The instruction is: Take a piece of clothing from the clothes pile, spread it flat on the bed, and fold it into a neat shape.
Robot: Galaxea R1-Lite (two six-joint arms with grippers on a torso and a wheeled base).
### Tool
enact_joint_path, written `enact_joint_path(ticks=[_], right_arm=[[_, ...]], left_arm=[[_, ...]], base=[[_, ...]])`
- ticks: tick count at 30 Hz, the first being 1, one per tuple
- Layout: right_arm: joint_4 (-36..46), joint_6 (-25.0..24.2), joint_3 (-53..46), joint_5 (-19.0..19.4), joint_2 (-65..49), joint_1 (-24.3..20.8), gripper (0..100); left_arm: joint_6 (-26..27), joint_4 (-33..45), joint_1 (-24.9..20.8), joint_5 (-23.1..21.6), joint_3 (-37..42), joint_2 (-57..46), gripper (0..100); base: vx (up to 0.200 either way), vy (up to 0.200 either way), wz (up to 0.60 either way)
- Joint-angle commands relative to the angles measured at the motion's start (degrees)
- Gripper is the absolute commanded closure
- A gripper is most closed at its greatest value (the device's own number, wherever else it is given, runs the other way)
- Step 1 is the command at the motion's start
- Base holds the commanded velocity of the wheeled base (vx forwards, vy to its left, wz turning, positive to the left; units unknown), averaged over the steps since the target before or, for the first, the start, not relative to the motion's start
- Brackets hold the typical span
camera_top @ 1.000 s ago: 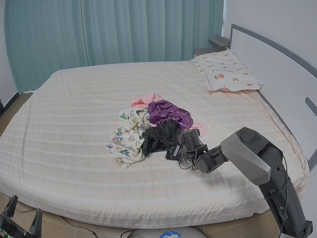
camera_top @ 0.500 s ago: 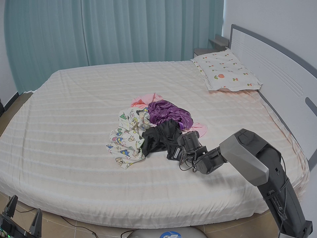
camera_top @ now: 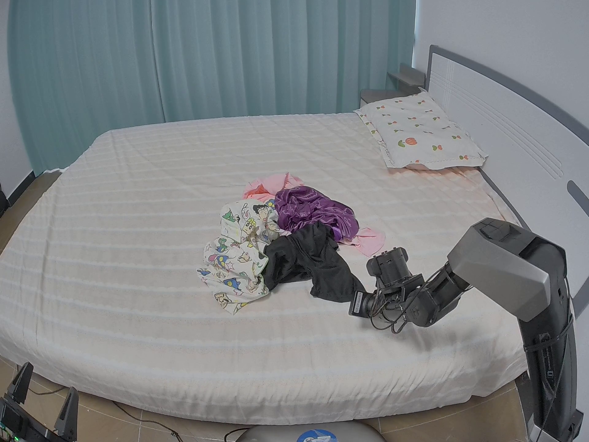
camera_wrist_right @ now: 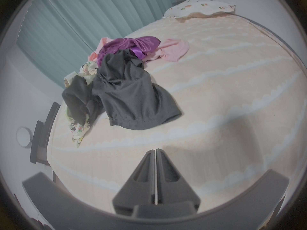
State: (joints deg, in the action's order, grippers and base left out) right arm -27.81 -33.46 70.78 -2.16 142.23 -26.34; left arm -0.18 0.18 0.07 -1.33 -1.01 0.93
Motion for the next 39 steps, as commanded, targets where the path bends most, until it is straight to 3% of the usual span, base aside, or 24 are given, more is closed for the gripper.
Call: enact_joint_path(ticks=[1, 11, 24, 25, 35, 39], right_arm=[[-4.80, 2.00, 0.15, 0.66, 0.24, 0.77, 0], [-3.31, 2.88, 12.37, -0.04, 8.07, 3.49, 0], [4.25, 4.64, 25.46, 0.66, 14.13, 1.12, 0], [4.78, 4.64, 25.55, 0.66, 14.13, 1.03, 100], [5.48, -0.29, 24.58, 0.58, 13.51, 0.59, 100], [4.78, -5.82, 15.18, 0.75, 5.16, 2.00, 100]], left_arm=[[-0.08, -0.01, 0.01, 0.01, 0.84, -0.49, 0], [0.01, -0.01, 0.01, 0.01, 0.75, -0.49, 0], [0.01, -0.01, 0.01, 0.01, 0.75, -0.49, 0], [0.09, -0.01, 0.01, 0.01, 0.75, -0.49, 0], [0.36, -0.01, 0.01, 0.01, 0.84, -0.49, 0], [0.36, -0.01, 0.01, 0.01, 0.84, -0.49, 0]], base=[[0.000, 0.000, 0.00], [0.000, 0.000, 0.00], [0.000, 0.000, 0.00], [0.000, 0.000, 0.00], [0.000, 0.000, 0.00], [0.000, 0.000, 0.00]])
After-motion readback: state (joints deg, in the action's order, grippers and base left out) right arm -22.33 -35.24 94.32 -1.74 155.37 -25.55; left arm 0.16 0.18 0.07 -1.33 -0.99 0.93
